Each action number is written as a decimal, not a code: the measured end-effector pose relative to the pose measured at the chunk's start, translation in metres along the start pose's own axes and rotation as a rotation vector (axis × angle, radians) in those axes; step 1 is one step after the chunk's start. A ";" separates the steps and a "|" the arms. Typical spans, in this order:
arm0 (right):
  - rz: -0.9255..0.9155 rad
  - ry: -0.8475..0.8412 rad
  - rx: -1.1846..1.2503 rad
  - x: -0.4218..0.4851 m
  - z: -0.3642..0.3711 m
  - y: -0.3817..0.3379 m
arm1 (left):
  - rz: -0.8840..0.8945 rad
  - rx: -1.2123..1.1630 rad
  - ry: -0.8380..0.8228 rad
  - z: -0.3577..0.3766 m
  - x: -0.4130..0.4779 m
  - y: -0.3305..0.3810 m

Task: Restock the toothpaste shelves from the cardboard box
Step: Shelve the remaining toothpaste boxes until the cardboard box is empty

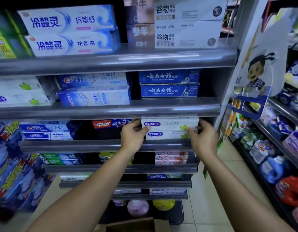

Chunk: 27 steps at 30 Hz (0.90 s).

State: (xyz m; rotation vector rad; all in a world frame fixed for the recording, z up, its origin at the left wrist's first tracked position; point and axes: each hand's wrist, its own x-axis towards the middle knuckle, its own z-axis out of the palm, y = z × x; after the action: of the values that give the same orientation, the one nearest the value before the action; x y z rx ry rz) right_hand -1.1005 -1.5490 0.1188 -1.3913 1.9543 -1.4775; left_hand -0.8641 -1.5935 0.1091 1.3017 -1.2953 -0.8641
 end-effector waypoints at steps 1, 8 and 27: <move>-0.009 -0.007 -0.019 0.000 -0.001 0.000 | -0.017 0.023 -0.011 -0.001 0.000 -0.002; 0.048 0.011 -0.101 -0.004 -0.004 -0.003 | 0.016 0.215 0.012 0.000 0.003 -0.006; 0.040 0.112 -0.084 -0.032 0.005 -0.008 | 0.094 0.286 -0.008 -0.021 -0.016 -0.008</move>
State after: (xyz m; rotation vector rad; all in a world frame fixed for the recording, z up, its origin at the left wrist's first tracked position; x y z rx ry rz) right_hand -1.0781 -1.5249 0.1150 -1.3210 2.1226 -1.5015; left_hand -0.8442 -1.5756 0.1026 1.4453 -1.5148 -0.6350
